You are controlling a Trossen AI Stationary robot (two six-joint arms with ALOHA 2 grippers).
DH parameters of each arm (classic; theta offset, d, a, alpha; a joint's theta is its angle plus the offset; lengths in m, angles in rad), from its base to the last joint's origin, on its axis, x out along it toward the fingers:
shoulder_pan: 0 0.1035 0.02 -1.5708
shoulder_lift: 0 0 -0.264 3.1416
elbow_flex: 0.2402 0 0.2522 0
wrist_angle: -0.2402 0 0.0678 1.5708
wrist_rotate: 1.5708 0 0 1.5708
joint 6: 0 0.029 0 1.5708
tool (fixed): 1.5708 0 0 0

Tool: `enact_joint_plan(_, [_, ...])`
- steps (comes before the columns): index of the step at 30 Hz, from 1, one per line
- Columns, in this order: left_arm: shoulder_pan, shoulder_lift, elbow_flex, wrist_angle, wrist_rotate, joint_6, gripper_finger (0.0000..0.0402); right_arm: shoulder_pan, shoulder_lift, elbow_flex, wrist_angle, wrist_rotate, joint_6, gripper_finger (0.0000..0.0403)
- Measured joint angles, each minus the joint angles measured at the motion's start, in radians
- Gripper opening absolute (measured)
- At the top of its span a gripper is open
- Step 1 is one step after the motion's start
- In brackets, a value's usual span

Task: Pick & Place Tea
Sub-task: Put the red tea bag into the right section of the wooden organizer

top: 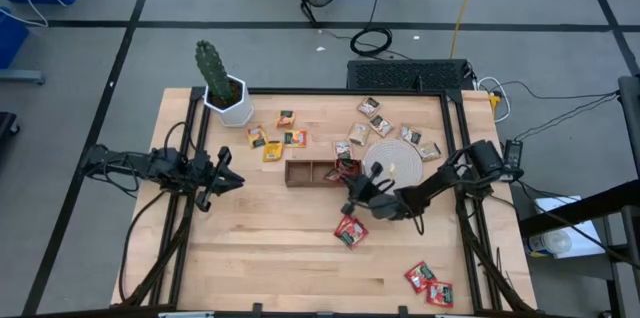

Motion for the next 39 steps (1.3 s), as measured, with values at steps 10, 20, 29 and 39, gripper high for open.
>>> enact_joint_plan(10, [0.0,0.0,0.0,0.002,0.0,0.0,0.0058,0.02,-0.011,0.001,-0.042,0.145,-0.104,0.0006])
enact_joint_plan(20, [0.0,0.0,0.0,0.001,0.0,0.0,0.0058,0.006,-0.011,0.001,-0.149,0.128,-0.037,0.0024])
enact_joint_plan(29, [0.0,0.0,0.0,0.001,0.0,0.0,0.0058,0.007,-0.011,0.001,-0.148,0.128,-0.067,0.0103])
enact_joint_plan(39, [0.0,0.0,0.0,0.001,0.0,0.0,0.0058,0.014,-0.017,0.001,-0.148,0.129,-0.127,0.0134])
